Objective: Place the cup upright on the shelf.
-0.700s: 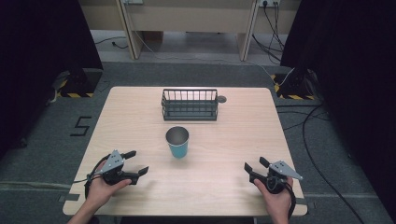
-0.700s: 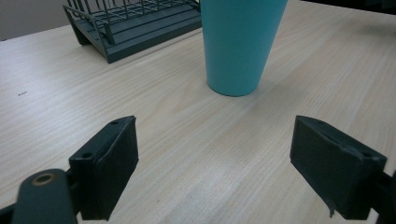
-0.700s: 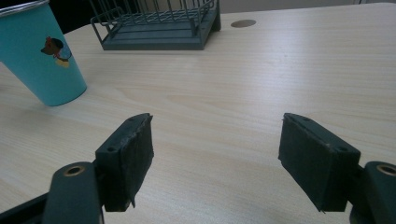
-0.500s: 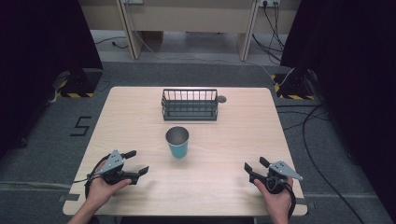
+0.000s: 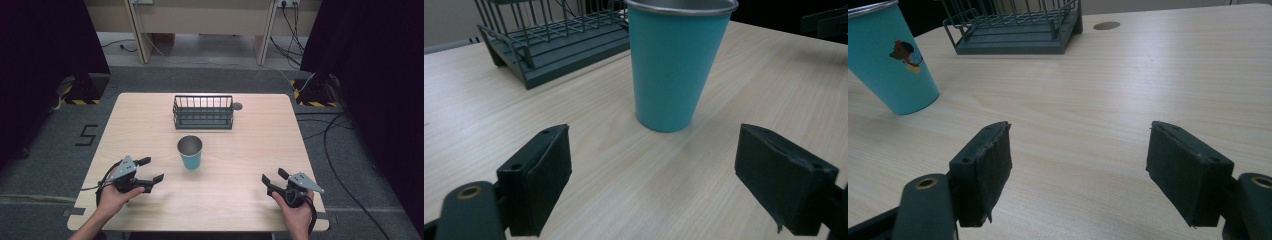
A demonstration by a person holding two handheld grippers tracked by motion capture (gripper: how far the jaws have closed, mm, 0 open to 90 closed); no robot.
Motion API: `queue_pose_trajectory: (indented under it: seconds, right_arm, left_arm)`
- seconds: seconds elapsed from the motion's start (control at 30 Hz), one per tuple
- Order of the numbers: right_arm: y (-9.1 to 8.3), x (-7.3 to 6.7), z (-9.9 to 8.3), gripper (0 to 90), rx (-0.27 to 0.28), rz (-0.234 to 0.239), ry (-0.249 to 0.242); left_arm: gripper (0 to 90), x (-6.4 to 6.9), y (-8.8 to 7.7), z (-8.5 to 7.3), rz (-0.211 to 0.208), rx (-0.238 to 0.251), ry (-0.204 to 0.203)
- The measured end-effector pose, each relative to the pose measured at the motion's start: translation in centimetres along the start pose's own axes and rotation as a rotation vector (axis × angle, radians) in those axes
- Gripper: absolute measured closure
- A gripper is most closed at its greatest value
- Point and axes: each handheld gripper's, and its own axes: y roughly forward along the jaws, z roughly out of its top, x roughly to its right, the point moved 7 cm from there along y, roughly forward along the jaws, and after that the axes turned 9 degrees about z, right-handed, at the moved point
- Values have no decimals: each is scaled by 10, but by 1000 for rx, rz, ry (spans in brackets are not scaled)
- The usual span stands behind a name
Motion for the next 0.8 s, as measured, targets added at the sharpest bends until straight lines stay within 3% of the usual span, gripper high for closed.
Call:
queue_pose_trajectory:
  seconds: [0.2, 0.8]
  right_arm:
    - [0, 0, 0, 267, 0, -2, 1]
    - [0, 0, 0, 267, -4, 0, 0]
  left_arm:
    - [144, 5, 12, 13, -23, 14, 23]
    - [144, 14, 35, 21, -58, 8, 47]
